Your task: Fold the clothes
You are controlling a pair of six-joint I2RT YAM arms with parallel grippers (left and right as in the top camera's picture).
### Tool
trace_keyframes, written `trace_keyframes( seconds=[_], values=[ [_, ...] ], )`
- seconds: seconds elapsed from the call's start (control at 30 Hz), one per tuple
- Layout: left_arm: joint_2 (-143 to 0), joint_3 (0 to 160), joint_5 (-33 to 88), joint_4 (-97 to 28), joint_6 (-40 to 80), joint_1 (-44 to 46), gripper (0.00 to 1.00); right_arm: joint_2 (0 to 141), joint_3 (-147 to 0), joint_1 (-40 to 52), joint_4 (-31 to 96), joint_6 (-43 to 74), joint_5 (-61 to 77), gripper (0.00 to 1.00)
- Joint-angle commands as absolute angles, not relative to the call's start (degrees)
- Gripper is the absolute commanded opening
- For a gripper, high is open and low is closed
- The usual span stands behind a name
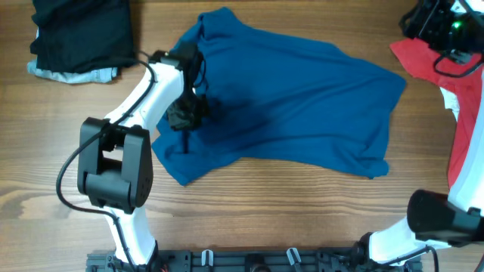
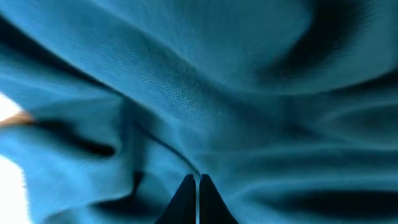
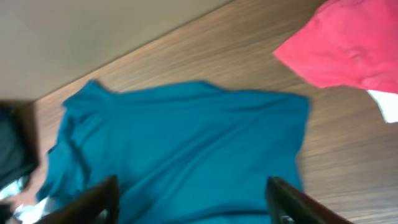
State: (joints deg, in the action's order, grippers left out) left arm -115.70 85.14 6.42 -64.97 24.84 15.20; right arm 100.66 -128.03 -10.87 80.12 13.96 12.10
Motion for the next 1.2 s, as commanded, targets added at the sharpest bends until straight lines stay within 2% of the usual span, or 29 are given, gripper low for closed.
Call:
trace_keyframes(
  seconds=[0.0, 0.2, 0.47, 0.57, 0.73, 0.9, 0.97, 1.0, 1.03, 1.07, 1.1, 1.17],
  values=[
    [-114.54, 80.55, 9.56, -61.91, 26.17, 14.7, 0.04, 98.98, -128.53, -8.4, 83.0, 11.99, 17.32, 0.49],
    [-114.56, 72.38, 9.58, -56.53, 26.26, 9.63, 0.04, 98.98, -128.07, -3.29, 87.77, 10.61, 17.23, 0.47],
    [-114.56, 65.87, 8.71, -58.94, 28.58, -1.85, 0.04, 98.98, -128.07, -2.15, 88.73, 10.63, 17.23, 0.47],
    [-114.41, 64.75, 9.74, -63.9, 30.57, -4.4, 0.04, 98.98, -128.07, -2.15, 88.03, 10.63, 17.21, 0.49],
    [-109.3, 64.75, 11.51, -70.04, 33.39, -3.07, 0.04, 99.0, -127.96, -2.15, 86.63, 13.74, 13.28, 0.53],
    [-96.03, 64.75, 9.52, -69.78, 35.68, -2.07, 0.04, 99.09, -127.74, -2.13, 86.98, 13.52, 12.03, 0.67],
    [-89.73, 64.75, 9.39, -67.92, 35.33, -2.04, 0.04, 99.15, -126.3, -2.13, 87.07, 13.47, 12.05, 0.68],
    [-87.11, 64.75, 9.41, -66.81, 34.37, -1.74, 0.08, 99.15, -125.14, -2.09, 87.05, 13.52, 12.08, 0.68],
    [-84.64, 64.77, 9.65, -65.41, 32.21, -1.08, 0.39, 99.15, -122.65, -1.85, 87.07, 13.47, 12.08, 0.64],
    [-83.24, 64.75, 9.61, -64.62, 31.22, -0.3, 0.83, 99.15, -120.18, -1.41, 87.07, 13.26, 12.08, 0.43],
    [-82.39, 64.77, 9.65, -63.9, 30.15, 0.67, 1.0, 99.13, -117.64, -0.73, 87.0, 13.69, 12.12, 0.07],
    [-82.19, 64.75, 9.56, -63.13, 29.8, 2.17, 1.0, 99.09, -114.34, 0.78, 86.91, 13.91, 12.32, 0.05]
  ],
)
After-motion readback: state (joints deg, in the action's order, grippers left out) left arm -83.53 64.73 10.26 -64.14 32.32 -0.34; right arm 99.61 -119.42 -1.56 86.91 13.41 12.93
